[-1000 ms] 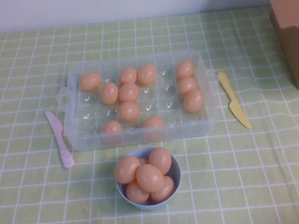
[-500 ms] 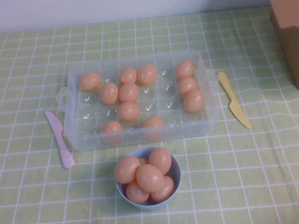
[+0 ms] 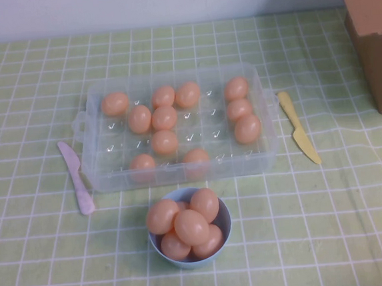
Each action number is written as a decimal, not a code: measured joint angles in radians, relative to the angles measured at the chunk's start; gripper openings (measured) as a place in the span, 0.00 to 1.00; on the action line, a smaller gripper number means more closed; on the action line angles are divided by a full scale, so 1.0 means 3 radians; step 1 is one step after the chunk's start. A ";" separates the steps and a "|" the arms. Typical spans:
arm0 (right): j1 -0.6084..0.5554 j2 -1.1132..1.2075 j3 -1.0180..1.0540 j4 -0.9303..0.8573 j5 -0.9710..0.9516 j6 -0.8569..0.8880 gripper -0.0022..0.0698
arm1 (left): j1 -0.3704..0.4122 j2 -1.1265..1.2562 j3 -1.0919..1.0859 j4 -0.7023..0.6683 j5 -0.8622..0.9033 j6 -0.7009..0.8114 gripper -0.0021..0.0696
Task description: Take an egg out of the egg box
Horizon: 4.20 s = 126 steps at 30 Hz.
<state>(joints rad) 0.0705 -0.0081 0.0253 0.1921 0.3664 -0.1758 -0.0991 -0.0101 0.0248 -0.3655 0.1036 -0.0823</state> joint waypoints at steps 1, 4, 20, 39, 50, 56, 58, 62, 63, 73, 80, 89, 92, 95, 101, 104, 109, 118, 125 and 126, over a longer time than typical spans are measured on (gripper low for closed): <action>0.0000 0.0000 0.0000 0.0000 0.0000 0.0000 0.01 | 0.0000 0.0000 0.0000 0.0000 0.0000 0.0006 0.02; 0.0000 0.0000 0.0000 0.0000 0.0000 0.0000 0.01 | 0.0000 0.0000 0.0000 -0.0037 0.0023 0.0022 0.02; 0.0000 0.0000 0.0000 0.0006 0.0000 0.0000 0.01 | 0.0000 0.1893 -0.2198 0.0761 0.2190 0.0561 0.02; 0.0000 0.0000 0.0000 0.0006 0.0000 0.0000 0.01 | -0.0617 0.4643 -0.4262 0.0839 0.2713 0.2375 0.02; 0.0000 0.0000 0.0000 0.0007 0.0000 0.0000 0.01 | -0.0830 0.5527 -0.4797 0.1133 0.2278 0.2928 0.02; 0.0000 0.0000 0.0000 0.0007 0.0000 0.0000 0.01 | -0.0830 0.5878 -0.4797 0.1133 0.1937 0.3188 0.02; 0.0000 0.0000 0.0000 0.0007 0.0000 0.0000 0.01 | -0.0823 0.5968 -0.4805 0.1133 0.1817 0.3459 0.03; 0.0000 0.0000 0.0000 0.0007 0.0000 0.0000 0.01 | -0.0780 0.6162 -0.4939 0.1084 0.1676 0.3790 0.21; 0.0000 0.0000 0.0000 0.0007 0.0000 0.0000 0.01 | -0.0764 0.6205 -0.4994 0.1054 0.1658 0.3814 0.29; 0.0000 0.0000 0.0000 0.0007 0.0000 0.0000 0.01 | -0.0636 0.6707 -0.5499 0.1006 0.1502 0.3835 0.69; 0.0000 0.0000 0.0000 0.0007 0.0000 0.0000 0.01 | -0.0628 0.6885 -0.5587 0.0911 0.1495 0.3835 0.69; 0.0000 0.0000 0.0000 0.0007 0.0001 0.0000 0.01 | -0.0600 0.7012 -0.5587 0.0842 0.1486 0.3835 0.69; 0.0000 0.0000 0.0000 0.0007 0.0001 0.0000 0.01 | -0.0600 0.7042 -0.5589 0.0835 0.1438 0.3828 0.69; 0.0000 0.0000 0.0000 0.0007 0.0007 0.0000 0.01 | -0.0577 0.7062 -0.5595 0.0828 0.1394 0.3810 0.69; 0.0000 0.0000 0.0000 0.0007 0.0007 0.0000 0.01 | -0.0518 0.7113 -0.5597 0.0822 0.1367 0.3797 0.69; 0.0000 0.0000 0.0000 0.0007 0.0007 0.0000 0.01 | -0.0511 0.7120 -0.5597 0.0802 0.1333 0.3789 0.69; 0.0000 0.0000 0.0000 0.0007 0.0007 0.0000 0.01 | -0.0498 0.7174 -0.5602 0.0694 0.1274 0.3789 0.69; 0.0000 0.0000 0.0000 0.0007 0.0007 0.0000 0.01 | -0.0489 0.7246 -0.5695 0.0595 0.1253 0.3779 0.69; 0.0000 0.0000 0.0000 0.0007 0.0007 0.0000 0.01 | -0.0469 0.7306 -0.5760 0.0523 0.1246 0.3773 0.69; 0.0000 0.0000 0.0000 0.0007 0.0007 0.0000 0.01 | -0.0468 0.7306 -0.5765 0.0521 0.1246 0.3764 0.69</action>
<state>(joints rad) 0.0705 -0.0081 0.0253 0.1943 0.3686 -0.1758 -0.2396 2.1818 -1.7047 -0.2091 0.4774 1.0470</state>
